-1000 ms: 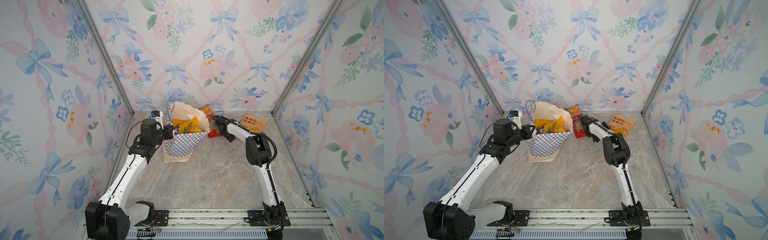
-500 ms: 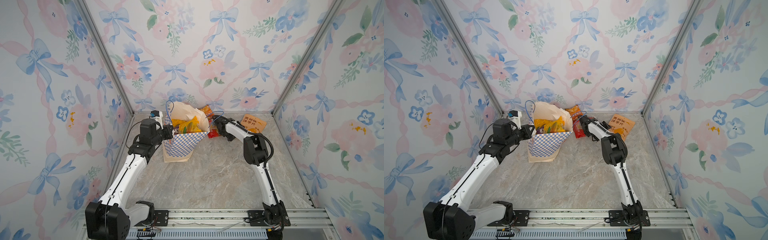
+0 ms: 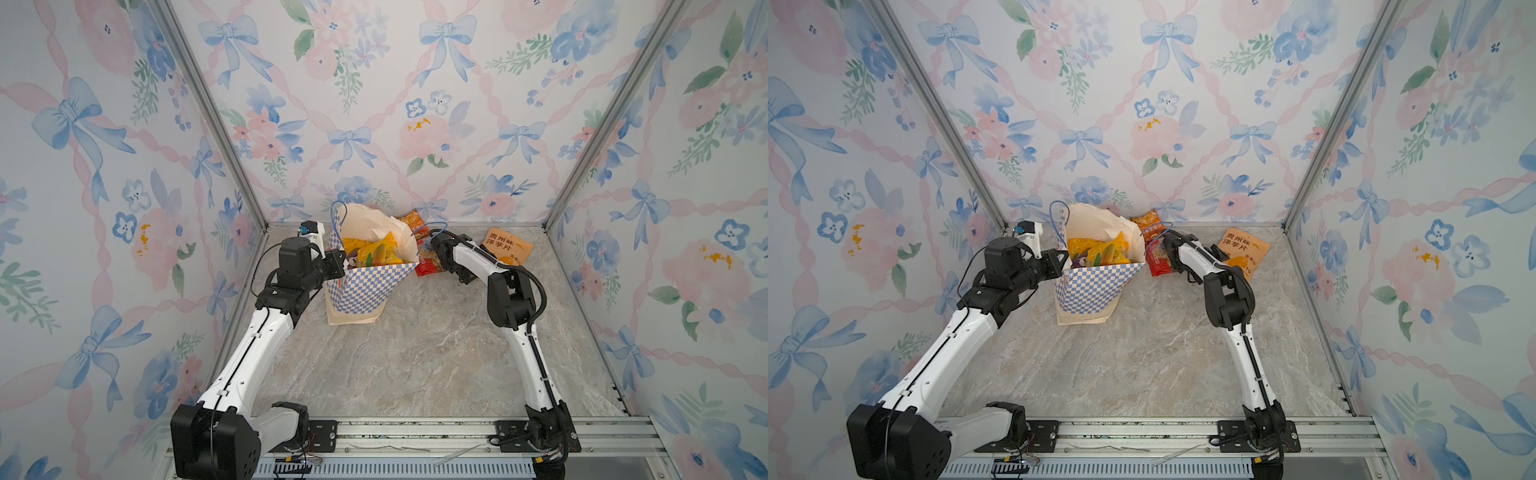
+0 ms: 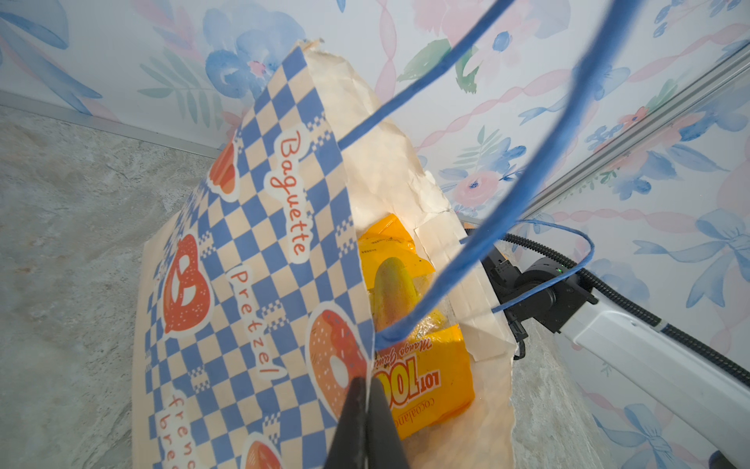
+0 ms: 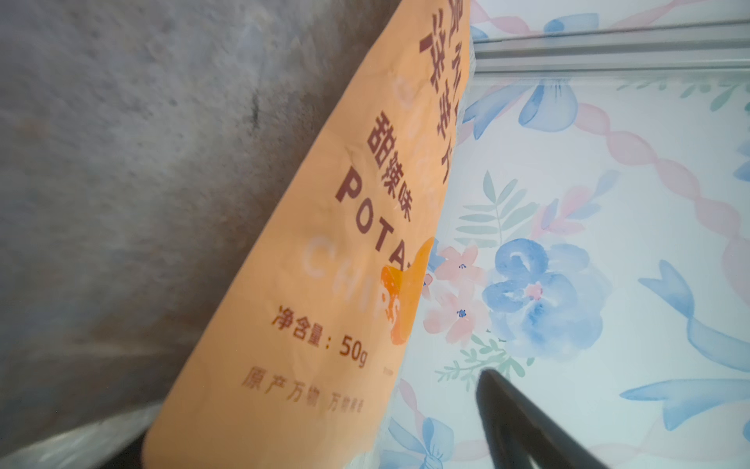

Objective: Place the snacks into the paper bag
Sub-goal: Pick up the snack from the top-right of the table.

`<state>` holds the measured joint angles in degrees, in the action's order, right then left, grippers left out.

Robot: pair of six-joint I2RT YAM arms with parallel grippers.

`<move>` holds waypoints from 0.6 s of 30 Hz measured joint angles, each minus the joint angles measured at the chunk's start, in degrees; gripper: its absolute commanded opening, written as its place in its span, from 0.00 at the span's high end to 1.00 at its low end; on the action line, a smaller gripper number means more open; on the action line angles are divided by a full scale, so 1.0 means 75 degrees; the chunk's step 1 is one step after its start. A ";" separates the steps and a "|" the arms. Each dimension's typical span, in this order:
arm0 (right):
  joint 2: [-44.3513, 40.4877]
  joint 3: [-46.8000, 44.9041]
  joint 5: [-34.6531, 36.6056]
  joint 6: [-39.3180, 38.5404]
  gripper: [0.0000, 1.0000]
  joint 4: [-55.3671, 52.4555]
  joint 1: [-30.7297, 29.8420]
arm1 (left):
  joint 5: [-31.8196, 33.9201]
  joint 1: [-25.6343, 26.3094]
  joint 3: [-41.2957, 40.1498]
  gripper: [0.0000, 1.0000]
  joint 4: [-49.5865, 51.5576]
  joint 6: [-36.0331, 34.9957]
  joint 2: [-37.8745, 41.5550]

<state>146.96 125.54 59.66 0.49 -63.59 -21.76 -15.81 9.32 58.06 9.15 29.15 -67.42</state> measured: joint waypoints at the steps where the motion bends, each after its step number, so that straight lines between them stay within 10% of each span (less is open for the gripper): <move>1: 0.0032 0.0055 0.0035 0.0003 0.00 -0.0050 0.0012 | -0.0012 0.0000 -0.0003 1.00 -0.0009 0.0000 0.0000; 18: 0.0428 0.0463 -0.0312 -0.0079 0.50 -0.0632 0.0140 | -0.0017 -0.0099 -0.0058 1.00 -0.0012 0.0000 0.0087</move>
<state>150.17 129.01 57.32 -0.10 -68.34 -20.71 -15.94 8.58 57.63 9.06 29.15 -66.76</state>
